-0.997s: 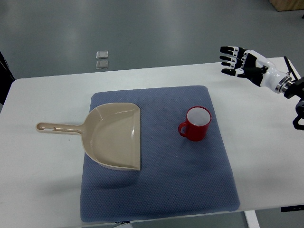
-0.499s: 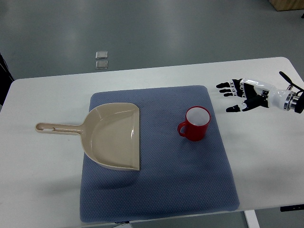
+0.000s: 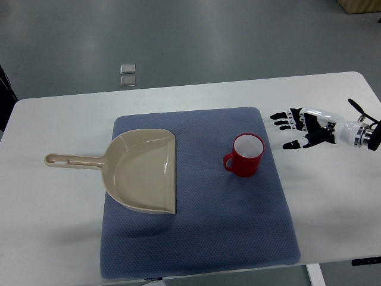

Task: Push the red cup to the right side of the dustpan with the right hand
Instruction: 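Move the right hand toward the red mug, fingers reaching around it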

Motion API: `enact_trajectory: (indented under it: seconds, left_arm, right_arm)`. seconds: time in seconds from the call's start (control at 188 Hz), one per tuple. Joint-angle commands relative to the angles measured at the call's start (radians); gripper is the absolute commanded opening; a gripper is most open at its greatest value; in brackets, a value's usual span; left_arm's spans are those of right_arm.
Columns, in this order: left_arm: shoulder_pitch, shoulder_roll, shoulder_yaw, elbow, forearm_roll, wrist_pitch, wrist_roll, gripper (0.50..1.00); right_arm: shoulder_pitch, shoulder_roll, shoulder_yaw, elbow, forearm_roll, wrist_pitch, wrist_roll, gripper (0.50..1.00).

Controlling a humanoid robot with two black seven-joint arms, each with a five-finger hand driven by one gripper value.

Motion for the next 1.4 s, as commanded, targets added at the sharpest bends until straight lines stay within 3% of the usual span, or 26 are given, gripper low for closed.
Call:
enact_trajectory:
  seconds: [0.0, 0.674, 1.395]
  left_arm:
    - [0.000, 0.000, 0.000, 0.000, 0.000, 0.000, -0.001, 1.000]
    - [0.000, 0.000, 0.000, 0.000, 0.000, 0.000, 0.001, 1.000]
    - [0.000, 0.000, 0.000, 0.000, 0.000, 0.000, -0.001, 1.000]
  right_arm:
    - [-0.010, 0.006, 0.000, 0.009, 0.009, 0.000, 0.000, 0.928]
    - [-0.058, 0.035, 0.037, 0.107, 0.049, 0.000, 0.000, 0.928]
    - [-0.098, 0.093, 0.066, 0.124, 0.046, 0.000, 0.000, 0.928]
